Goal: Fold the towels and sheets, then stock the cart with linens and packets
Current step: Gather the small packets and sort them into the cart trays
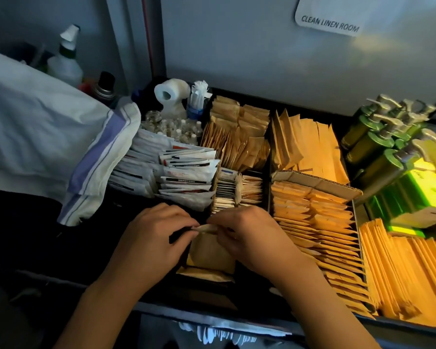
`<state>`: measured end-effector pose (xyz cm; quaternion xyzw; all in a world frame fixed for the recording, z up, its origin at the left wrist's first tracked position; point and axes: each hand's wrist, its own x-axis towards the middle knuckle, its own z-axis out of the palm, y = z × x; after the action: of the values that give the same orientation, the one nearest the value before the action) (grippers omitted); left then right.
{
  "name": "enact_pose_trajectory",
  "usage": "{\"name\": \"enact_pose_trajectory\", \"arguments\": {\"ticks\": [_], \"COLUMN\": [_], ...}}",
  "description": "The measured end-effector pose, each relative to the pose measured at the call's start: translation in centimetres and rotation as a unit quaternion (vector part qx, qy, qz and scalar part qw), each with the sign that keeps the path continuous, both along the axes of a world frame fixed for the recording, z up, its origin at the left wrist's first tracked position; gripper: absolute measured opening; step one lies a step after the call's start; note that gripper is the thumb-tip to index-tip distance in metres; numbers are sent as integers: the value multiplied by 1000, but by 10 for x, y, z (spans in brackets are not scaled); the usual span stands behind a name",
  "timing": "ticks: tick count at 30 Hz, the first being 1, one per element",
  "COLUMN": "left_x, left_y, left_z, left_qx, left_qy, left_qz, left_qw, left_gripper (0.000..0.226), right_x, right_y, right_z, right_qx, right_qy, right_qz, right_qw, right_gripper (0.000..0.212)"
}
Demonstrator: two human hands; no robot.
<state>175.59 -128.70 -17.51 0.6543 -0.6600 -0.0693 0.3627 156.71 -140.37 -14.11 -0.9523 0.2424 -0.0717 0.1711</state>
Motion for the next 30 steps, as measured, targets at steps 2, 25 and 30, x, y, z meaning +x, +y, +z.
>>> {"name": "enact_pose_trajectory", "arguments": {"ticks": [2,25,30], "left_x": [-8,-171,-186], "left_y": [-6,-123,-133], "left_z": [10,56,53], "left_qx": [-31,-78,-50], "left_qy": [31,-30,-53], "left_qz": [-5,-162,-146], "left_qw": [999,983,986], "left_gripper": [14,24,22], "right_x": [-12,-212,-218], "right_y": [0,-36,-44], "right_z": [10,20,13], "right_qx": [18,-4,-21], "right_qy": [-60,-302,-314], "right_qz": [-17,-281,-300], "right_qw": [998,911,901], "right_gripper": [26,24,24]}}
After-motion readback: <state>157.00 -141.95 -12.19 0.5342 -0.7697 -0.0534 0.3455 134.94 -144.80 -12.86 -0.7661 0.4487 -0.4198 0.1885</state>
